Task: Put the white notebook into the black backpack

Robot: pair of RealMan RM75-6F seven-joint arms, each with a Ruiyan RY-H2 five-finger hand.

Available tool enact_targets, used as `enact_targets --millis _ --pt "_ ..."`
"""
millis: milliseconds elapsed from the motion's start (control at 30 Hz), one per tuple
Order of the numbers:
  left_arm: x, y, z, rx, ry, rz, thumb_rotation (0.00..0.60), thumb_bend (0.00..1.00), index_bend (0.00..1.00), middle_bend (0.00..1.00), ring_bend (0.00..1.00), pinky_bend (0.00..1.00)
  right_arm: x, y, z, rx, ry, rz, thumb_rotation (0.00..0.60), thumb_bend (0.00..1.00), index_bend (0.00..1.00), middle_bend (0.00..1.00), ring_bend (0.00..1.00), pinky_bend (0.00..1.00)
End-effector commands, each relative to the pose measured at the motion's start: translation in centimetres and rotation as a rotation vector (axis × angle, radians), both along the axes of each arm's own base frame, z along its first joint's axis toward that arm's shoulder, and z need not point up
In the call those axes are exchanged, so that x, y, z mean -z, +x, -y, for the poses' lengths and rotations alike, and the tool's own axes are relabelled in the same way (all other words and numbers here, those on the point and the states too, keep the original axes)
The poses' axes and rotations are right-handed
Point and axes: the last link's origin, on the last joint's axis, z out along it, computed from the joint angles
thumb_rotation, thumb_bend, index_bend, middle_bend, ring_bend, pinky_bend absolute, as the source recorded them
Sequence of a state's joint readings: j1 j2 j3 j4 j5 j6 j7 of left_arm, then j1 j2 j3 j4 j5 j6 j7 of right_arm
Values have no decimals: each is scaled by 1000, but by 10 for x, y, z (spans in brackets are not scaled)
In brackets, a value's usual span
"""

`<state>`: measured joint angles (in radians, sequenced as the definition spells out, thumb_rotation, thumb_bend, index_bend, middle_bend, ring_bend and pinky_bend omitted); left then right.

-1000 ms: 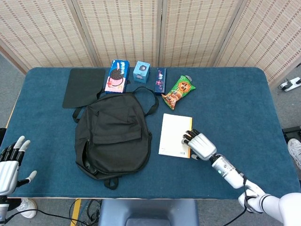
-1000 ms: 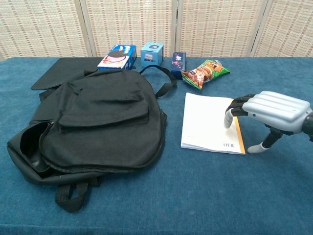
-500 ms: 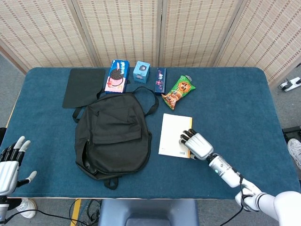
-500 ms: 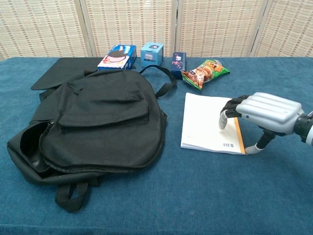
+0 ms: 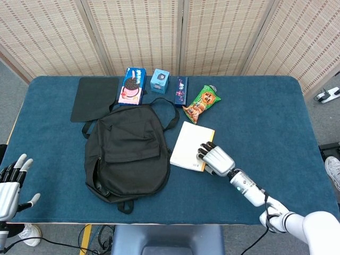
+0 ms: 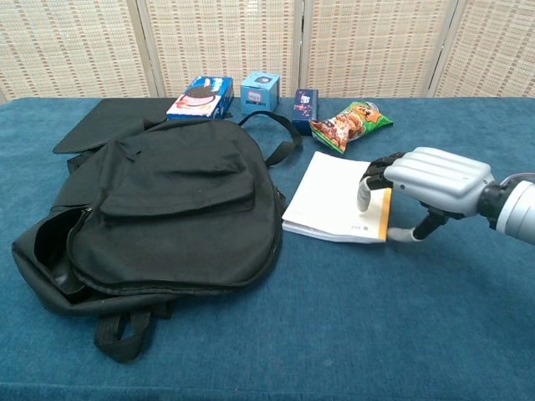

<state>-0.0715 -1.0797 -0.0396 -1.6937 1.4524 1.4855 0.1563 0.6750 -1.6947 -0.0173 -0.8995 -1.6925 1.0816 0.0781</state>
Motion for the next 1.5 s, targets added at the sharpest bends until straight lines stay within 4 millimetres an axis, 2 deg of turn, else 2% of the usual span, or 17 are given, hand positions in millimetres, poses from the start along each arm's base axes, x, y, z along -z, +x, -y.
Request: enact_targets --millis 33,667,833,1200,1367,1500 --pt "0 -2 0 -10 -1 0 600 220 43 0 59 85 2 5 3 -5 -3 5 600 356 385 316 159 183" --pt "-2 1 -5 1 2 23 600 220 43 0 59 85 7 37 24 3 -59 136 600 332 388 315 159 183" --pt "-1 2 -5 -2 -3 23 600 220 43 0 59 85 7 41 26 4 -71 160 600 252 436 315 159 183" --pt "-3 3 -10 10 -3 19 600 220 43 0 58 85 5 40 30 15 -79 164 600 251 581 338 160 183" --pt "-4 6 -17 34 -14 20 600 220 43 0 59 85 3 39 31 11 -88 154 600 254 615 359 159 183" --pt "-4 10 -24 59 -26 27 600 220 43 0 59 85 -2 39 31 3 -91 141 600 314 624 365 160 183"
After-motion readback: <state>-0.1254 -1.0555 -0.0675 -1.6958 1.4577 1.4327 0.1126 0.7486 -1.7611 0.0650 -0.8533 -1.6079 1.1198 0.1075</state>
